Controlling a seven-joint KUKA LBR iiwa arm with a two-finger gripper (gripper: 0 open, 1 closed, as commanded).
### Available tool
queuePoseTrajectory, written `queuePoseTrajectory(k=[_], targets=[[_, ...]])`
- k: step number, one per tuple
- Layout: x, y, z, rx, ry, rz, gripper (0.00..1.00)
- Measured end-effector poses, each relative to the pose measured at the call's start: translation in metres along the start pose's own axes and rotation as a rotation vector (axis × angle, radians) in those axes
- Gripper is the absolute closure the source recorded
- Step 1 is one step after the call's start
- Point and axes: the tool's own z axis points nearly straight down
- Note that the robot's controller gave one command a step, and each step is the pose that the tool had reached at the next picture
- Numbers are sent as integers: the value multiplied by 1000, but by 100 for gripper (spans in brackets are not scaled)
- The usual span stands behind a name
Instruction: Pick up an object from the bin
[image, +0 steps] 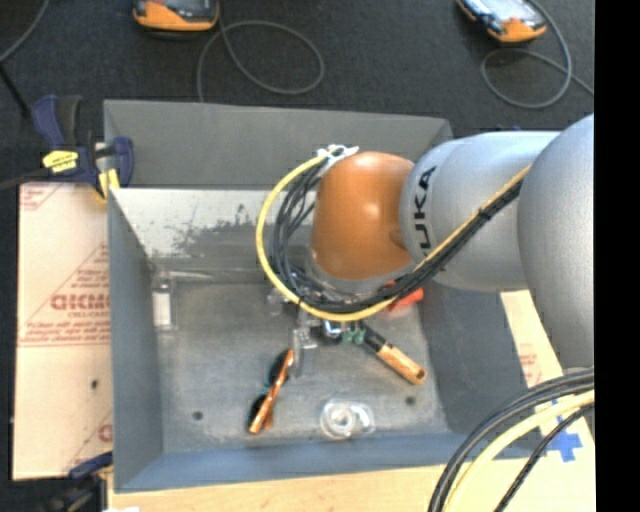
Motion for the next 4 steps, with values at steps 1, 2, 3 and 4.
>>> queuePoseTrajectory(k=[1, 2, 3, 4], targets=[[27, -8, 11, 3, -2, -181, 0], [35, 5, 48, -1, -1, -396, 100], [35, 5, 48, -1, -1, -396, 100], [20, 7, -73, -2, -4, -409, 100]])
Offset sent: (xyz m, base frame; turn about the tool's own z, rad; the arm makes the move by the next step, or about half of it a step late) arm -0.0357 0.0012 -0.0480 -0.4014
